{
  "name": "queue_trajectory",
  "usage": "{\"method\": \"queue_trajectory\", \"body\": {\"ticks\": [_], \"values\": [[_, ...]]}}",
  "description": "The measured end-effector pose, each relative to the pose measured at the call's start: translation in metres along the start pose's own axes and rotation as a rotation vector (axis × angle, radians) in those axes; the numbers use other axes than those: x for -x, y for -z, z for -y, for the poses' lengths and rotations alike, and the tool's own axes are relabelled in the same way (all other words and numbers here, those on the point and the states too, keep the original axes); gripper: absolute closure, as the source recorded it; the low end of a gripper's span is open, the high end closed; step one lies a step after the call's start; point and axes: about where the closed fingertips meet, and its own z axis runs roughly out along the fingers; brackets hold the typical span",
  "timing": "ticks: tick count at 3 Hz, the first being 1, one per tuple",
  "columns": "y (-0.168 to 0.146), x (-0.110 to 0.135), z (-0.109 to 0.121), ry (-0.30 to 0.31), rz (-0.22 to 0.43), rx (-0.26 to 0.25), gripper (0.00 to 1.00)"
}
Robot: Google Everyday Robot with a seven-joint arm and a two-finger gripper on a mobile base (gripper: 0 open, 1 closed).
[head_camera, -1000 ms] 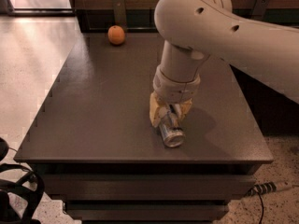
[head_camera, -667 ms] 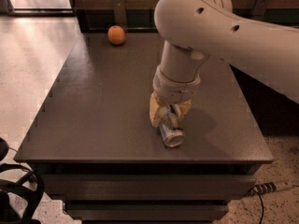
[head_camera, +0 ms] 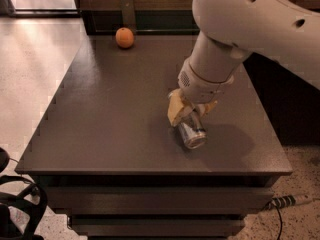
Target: Place redbull can upright
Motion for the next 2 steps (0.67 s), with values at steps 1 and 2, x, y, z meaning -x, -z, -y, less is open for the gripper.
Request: {"method": "queue_trajectory", "body": {"ticks": [1, 2], "values": [[0.026, 0.006, 0.019, 0.027, 0.134, 0.034, 1.0], [0.045, 0.016, 0.035, 0.048, 0.29, 0.107, 1.0]]}}
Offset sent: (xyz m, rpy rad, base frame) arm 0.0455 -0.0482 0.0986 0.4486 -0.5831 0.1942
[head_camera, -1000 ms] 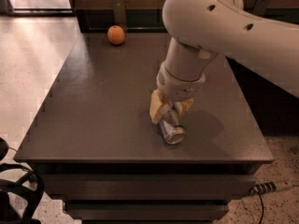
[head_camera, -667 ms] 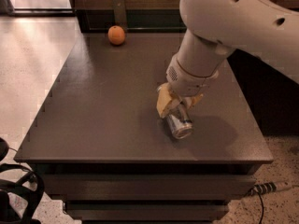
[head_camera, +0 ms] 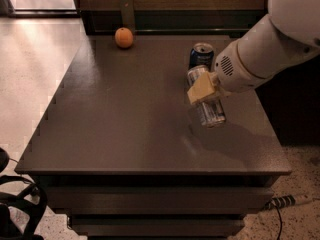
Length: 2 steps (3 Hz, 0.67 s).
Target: Place redbull can upright
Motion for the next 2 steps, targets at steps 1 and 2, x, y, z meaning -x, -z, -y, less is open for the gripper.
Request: {"method": "queue_trajectory", "body": {"ticks": [1, 2], "values": [[0.021, 0.026, 0.014, -0.004, 0.217, 0.1, 1.0], [0.041, 0.044, 0.021, 0.006, 0.363, 0.189, 1.0]]}}
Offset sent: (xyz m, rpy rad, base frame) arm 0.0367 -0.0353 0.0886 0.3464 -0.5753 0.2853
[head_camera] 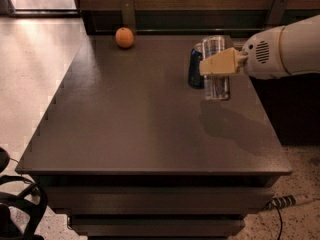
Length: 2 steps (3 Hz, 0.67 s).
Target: Place redbull can upright
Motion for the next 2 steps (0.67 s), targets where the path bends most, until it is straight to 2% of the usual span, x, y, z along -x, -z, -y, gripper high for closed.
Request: {"method": "queue_trajectory", "body": {"ticks": [1, 2], "values": [[0.0128, 0.0179, -0.0024, 0.062, 0.112, 0.086, 1.0], [0.0219, 0.0232, -0.0063, 0.145, 0.205, 0.14, 1.0]]}}
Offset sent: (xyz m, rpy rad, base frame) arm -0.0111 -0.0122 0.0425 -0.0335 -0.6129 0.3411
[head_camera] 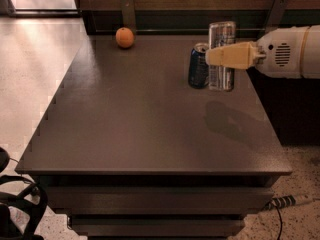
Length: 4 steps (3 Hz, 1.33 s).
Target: Place redbull can upright
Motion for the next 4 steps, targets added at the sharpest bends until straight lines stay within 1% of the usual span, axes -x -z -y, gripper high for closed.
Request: {"method": "queue_trajectory", "body": {"ticks": [1, 2, 3, 4], "values": [[0.003, -0.001, -0.008, 0.123, 0.075, 0.041, 1.0], [0.0, -0.008, -0.014, 0.23, 0.135, 0.078, 1.0], [-0.005, -0.013, -0.022, 0.379, 0.184, 0.108, 1.0], [-0.01, -0.017, -0.028, 0.475, 0.212, 0.128, 1.0]]}}
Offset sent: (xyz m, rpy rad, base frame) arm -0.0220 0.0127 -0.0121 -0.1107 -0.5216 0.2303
